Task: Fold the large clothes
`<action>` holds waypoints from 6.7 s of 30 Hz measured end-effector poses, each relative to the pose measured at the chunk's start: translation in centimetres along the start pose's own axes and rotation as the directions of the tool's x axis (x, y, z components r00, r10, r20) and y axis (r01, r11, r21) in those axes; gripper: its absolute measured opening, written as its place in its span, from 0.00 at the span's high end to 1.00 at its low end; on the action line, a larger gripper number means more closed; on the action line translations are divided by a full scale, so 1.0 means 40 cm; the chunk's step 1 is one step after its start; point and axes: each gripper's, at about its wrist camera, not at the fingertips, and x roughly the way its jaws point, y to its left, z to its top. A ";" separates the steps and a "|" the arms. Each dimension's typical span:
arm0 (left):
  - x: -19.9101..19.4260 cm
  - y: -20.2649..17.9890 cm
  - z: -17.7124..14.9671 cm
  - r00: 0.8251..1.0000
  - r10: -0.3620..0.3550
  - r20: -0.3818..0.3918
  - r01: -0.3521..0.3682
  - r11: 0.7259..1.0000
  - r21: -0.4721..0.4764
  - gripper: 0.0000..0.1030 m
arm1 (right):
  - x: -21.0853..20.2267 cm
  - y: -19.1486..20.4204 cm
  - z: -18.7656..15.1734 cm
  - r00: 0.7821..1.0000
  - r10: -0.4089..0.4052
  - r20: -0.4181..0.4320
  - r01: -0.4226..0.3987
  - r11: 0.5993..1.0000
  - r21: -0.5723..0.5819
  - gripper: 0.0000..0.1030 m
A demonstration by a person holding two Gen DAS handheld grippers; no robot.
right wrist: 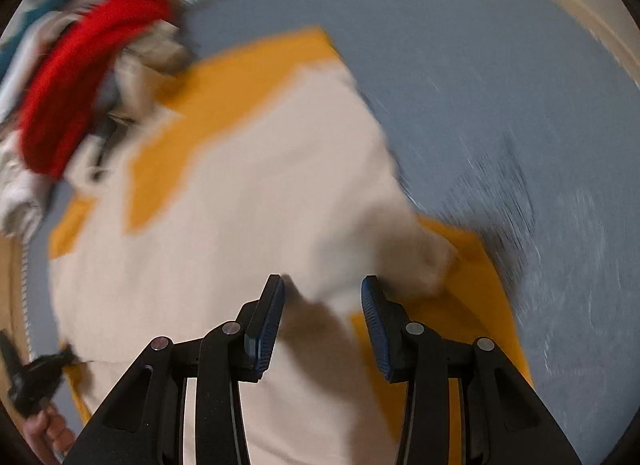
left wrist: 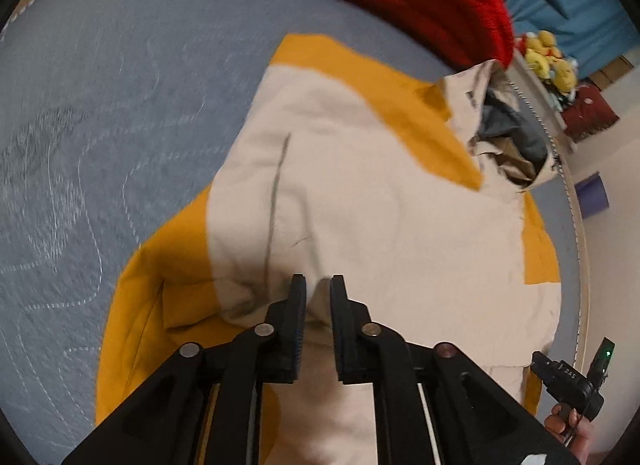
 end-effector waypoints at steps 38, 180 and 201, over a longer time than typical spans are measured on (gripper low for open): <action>-0.184 -0.284 -0.088 0.919 0.066 0.388 -0.199 0.929 0.313 0.51 | -0.409 0.259 -0.104 0.901 0.096 0.423 0.074 0.927 -0.367 0.60; 0.116 -0.267 -0.255 0.970 -0.141 -0.195 0.192 0.943 0.271 0.90 | -0.022 0.354 -0.066 0.910 0.412 0.034 -0.401 0.900 -0.168 0.67; -0.468 -0.255 -0.379 0.941 -0.260 0.214 0.114 0.844 0.525 0.90 | -0.451 0.359 -0.135 0.815 0.331 0.476 -0.173 0.922 -0.346 0.67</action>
